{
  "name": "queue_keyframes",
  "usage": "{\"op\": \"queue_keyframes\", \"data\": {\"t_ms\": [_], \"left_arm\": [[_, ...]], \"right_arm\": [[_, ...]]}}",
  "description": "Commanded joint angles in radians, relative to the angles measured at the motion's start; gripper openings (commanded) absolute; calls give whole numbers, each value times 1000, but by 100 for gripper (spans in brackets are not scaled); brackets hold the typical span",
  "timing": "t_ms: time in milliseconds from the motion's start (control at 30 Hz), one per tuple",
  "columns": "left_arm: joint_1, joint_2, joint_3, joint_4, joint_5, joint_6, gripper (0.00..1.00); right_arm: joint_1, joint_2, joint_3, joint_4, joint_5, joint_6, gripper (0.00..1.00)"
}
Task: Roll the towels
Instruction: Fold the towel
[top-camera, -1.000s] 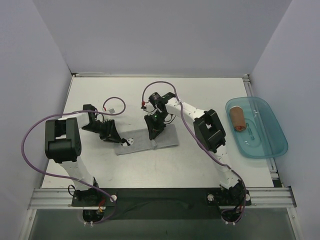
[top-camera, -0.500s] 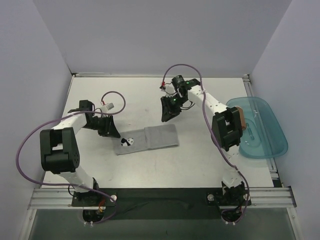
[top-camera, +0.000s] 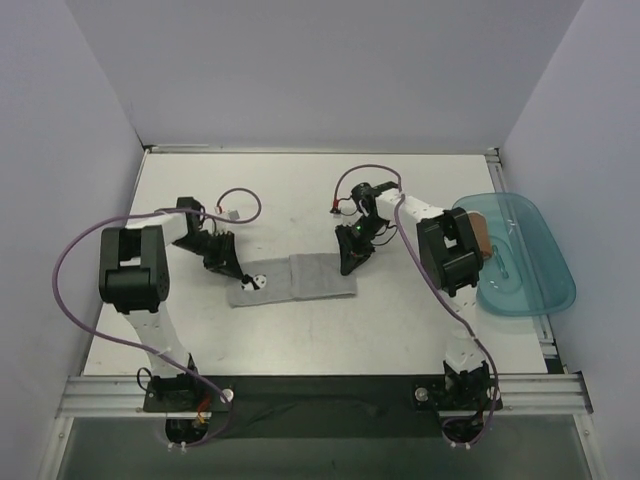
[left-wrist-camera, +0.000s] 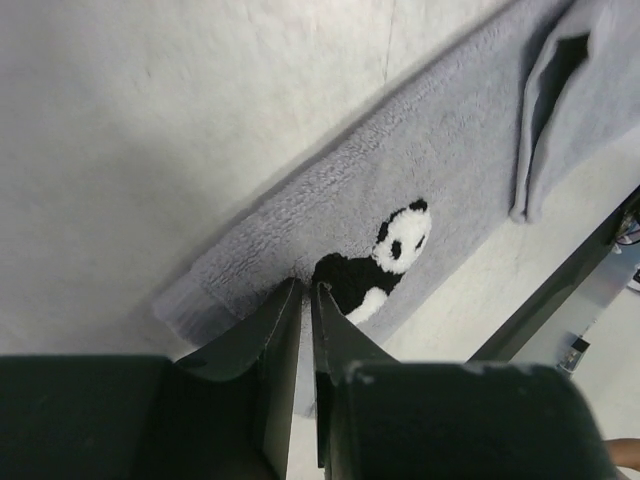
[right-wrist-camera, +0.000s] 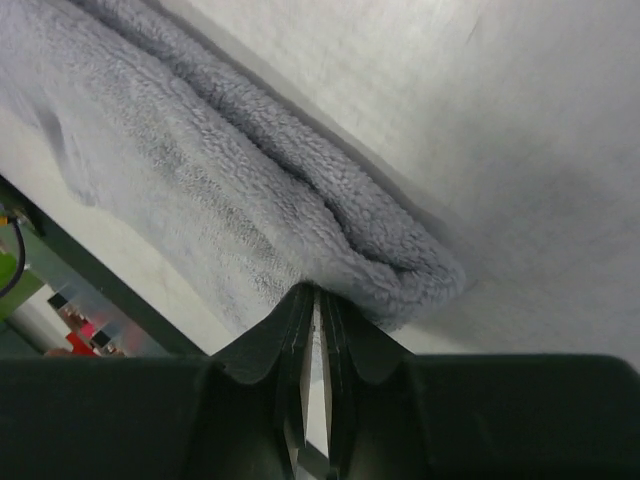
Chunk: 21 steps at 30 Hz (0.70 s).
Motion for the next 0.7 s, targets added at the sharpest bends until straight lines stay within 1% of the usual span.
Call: {"op": "queue_keyframes", "data": {"t_ms": [0,33,100,133,167,200,233,267,333,400,433,467,533,600,633,667], "left_arm": [[-5,81,134,7,-45,17,20],[-16,140,210,3,-39,20,20],[-26,196,289,-17,-42,29,20],[-63,241,329,-23,-41,35,21],[-71,260,413,-32,-24,35,22],[-79,277,454,-37,-15,33,24],[-92,295,493,-46,-1,21,27],[-94,296,562,-61,48,12,29],[-94,265,603,-81,85,-9,37],[-88,216,584,-101,111,-17,39],[-85,150,558,-100,110,-23,40],[-80,118,483,-88,105,-31,40],[-80,28,402,-42,88,-66,40],[-83,-48,269,-1,49,-115,41],[-85,-68,222,36,30,-128,43],[-83,-83,187,50,13,-138,47]], "right_arm": [[15,-107,-111,-32,-55,-28,11],[36,-130,-145,-11,-92,-28,11],[78,-188,-212,7,-112,-29,11],[101,-204,-223,15,-158,-28,11],[151,-215,-231,18,-190,-22,12],[174,-234,-236,20,-227,-7,14],[194,-247,-233,20,-259,-3,15],[222,-258,-228,20,-294,-2,15],[213,-304,-219,20,-293,-19,17],[147,-330,-214,23,-292,-20,20],[118,-330,-205,27,-284,-11,21],[60,-324,-200,27,-264,-9,23],[18,-302,-184,27,-218,-12,26],[-18,-285,-182,26,-166,-29,34],[-25,-279,-182,24,-145,-39,36],[-28,-275,-184,26,-118,-55,41]]}}
